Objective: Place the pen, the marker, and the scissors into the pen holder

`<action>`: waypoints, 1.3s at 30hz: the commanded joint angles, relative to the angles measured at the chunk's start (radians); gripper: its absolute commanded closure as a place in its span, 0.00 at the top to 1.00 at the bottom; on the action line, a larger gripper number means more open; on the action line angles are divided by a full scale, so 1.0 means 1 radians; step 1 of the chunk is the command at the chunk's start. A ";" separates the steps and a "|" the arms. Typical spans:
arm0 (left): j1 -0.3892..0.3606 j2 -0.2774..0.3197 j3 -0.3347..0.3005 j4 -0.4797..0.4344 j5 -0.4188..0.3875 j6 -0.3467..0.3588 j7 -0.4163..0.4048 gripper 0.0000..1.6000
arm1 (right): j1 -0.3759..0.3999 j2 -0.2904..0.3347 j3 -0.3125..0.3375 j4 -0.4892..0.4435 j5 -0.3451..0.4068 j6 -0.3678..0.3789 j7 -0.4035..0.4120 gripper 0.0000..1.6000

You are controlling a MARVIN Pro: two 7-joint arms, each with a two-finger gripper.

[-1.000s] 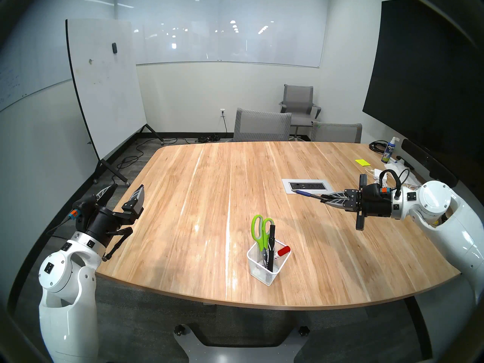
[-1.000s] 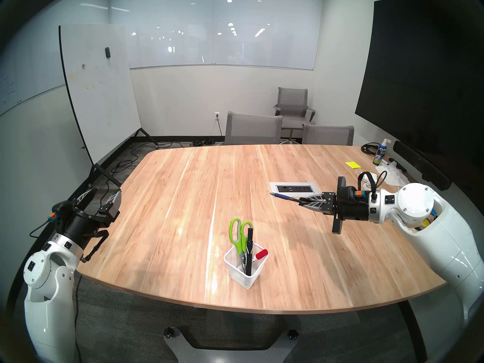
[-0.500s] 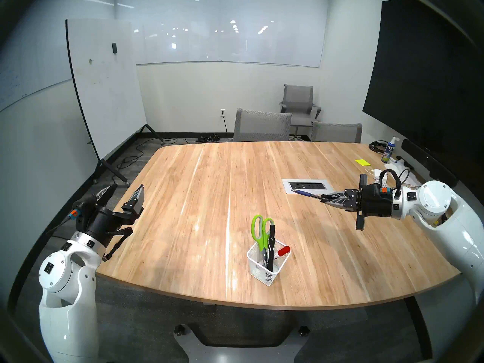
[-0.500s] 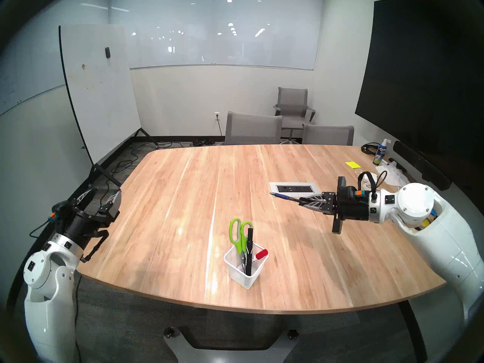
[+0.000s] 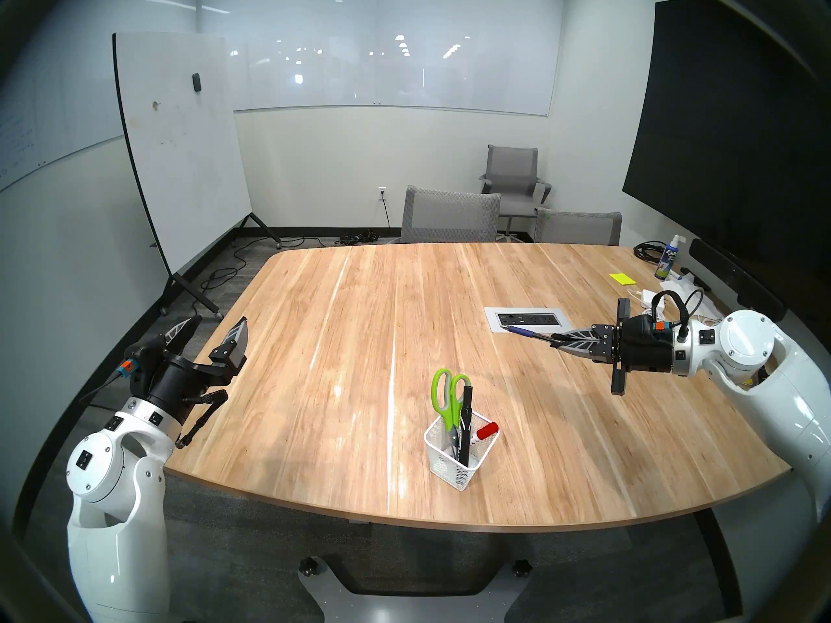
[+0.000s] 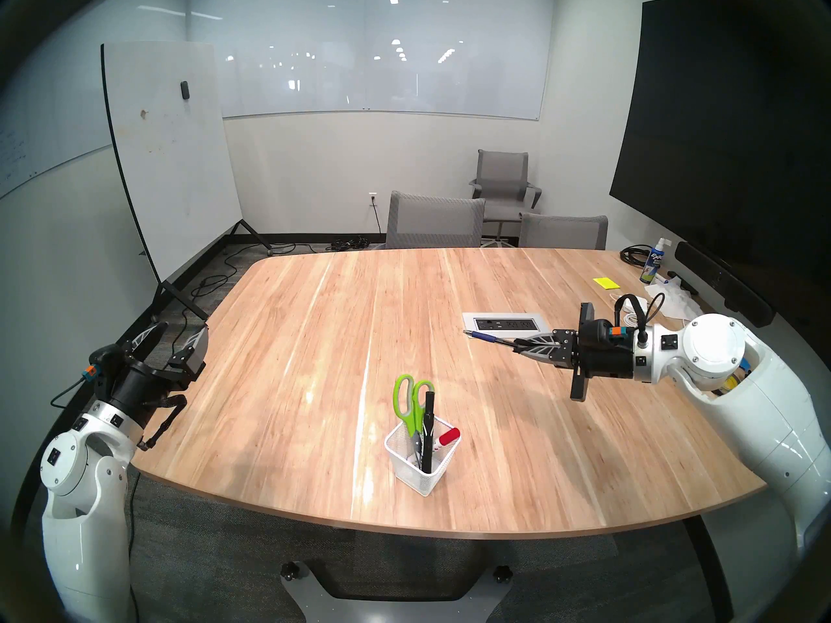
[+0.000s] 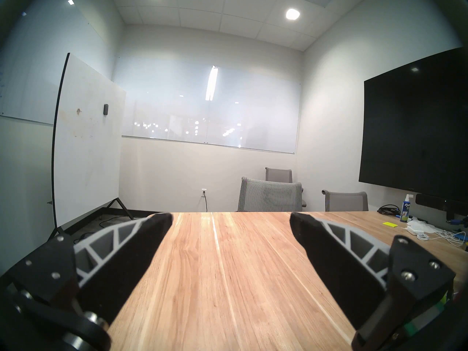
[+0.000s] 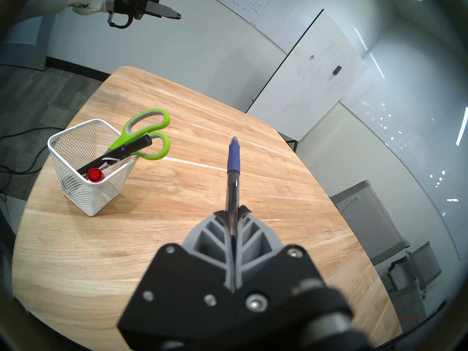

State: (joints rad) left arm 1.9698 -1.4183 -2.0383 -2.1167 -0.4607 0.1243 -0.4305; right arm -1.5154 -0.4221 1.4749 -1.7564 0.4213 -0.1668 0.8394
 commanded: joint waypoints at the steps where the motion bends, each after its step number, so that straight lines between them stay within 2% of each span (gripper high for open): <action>1: -0.002 0.000 -0.001 -0.022 -0.002 0.000 -0.001 1.00 | 0.014 0.003 0.011 -0.005 0.002 -0.001 -0.003 0.00; 39: -0.007 -0.009 -0.005 -0.022 0.005 0.004 -0.010 1.00 | 0.014 0.003 0.011 -0.005 0.002 -0.001 -0.003 0.00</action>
State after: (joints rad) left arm 1.9647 -1.4280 -2.0429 -2.1167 -0.4530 0.1284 -0.4397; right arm -1.5149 -0.4217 1.4748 -1.7564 0.4213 -0.1671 0.8390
